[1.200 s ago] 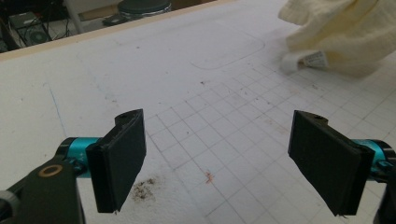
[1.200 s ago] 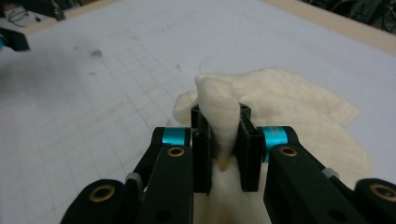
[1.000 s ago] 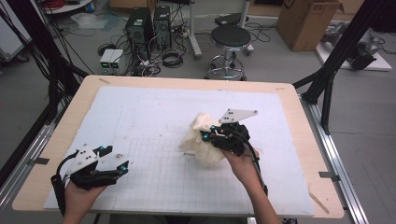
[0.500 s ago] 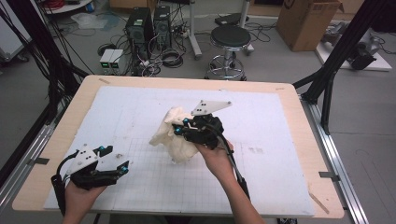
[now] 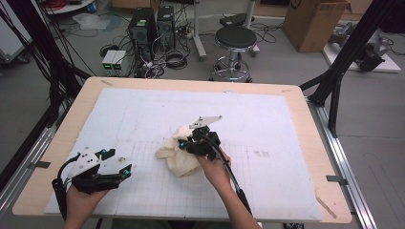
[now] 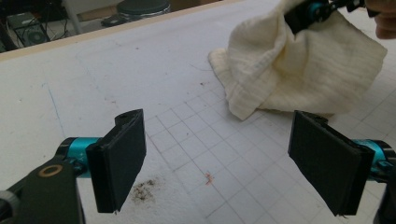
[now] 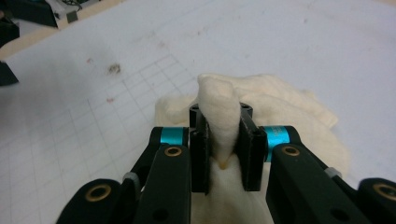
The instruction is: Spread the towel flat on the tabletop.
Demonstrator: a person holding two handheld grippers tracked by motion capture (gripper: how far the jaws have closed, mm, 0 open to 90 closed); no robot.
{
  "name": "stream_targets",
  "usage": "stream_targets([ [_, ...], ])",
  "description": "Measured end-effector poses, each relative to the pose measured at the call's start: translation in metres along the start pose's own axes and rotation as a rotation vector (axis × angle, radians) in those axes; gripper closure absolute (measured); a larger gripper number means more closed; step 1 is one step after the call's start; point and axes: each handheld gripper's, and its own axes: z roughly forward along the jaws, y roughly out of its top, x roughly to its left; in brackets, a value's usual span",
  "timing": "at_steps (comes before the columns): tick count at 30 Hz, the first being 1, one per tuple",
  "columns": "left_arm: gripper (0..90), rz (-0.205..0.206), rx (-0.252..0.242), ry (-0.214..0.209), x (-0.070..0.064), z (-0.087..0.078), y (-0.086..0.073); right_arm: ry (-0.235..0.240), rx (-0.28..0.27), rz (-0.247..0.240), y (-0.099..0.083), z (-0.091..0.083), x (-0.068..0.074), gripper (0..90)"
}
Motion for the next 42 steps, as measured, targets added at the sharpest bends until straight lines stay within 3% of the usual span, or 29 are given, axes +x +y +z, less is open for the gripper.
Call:
stream_targets([
  [8, 19.7, 0.003, 0.008, -0.007, -0.002, 0.003, 0.0, -0.002, 0.042, -0.012, -0.024, -0.002, 0.008, 71.7],
  [12, 19.8, -0.003, 0.008, -0.012, -0.004, 0.006, 0.001, 0.003, 0.057, -0.023, -0.034, -0.003, 0.01, 62.5],
  [16, 20.1, -0.01, 0.015, -0.029, -0.005, 0.011, 0.003, 0.019, 0.034, -0.025, -0.036, -0.012, 0.011, 45.2],
  [20, 22.6, -0.007, 0.018, -0.061, -0.009, 0.02, 0.011, 0.032, -0.024, -0.056, -0.033, -0.037, 0.011, 39.1],
  [21, 22.6, -0.01, 0.018, -0.073, -0.01, 0.024, 0.013, 0.032, -0.024, -0.056, -0.033, -0.037, 0.011, 39.1],
  [22, 23.9, -0.014, 0.019, -0.086, -0.011, 0.027, 0.016, 0.016, -0.043, -0.076, -0.032, -0.048, 0.008, 39.1],
  [26, 26.5, 0.018, 0.022, -0.104, -0.017, 0.044, 0.024, -0.004, -0.065, -0.077, -0.032, -0.061, -0.003, 39.2],
  [30, 30.1, 0.029, 0.049, -0.129, -0.019, 0.063, 0.028, -0.041, -0.079, -0.04, -0.035, -0.07, -0.02, 40.3],
  [37, 38.4, 0.016, 0.129, -0.177, -0.014, 0.097, 0.024, -0.042, -0.028, -0.003, -0.037, -0.044, -0.041, 37.8],
  [41, 43.0, 0.032, 0.18, -0.186, -0.014, 0.111, 0.021, -0.013, 0.015, 0.02, -0.041, -0.033, -0.049, 46.2],
  [42, 49.7, 0.043, 0.19, -0.186, -0.015, 0.114, 0.02, 0.009, 0.056, 0.012, -0.044, -0.026, -0.05, 60.4],
])
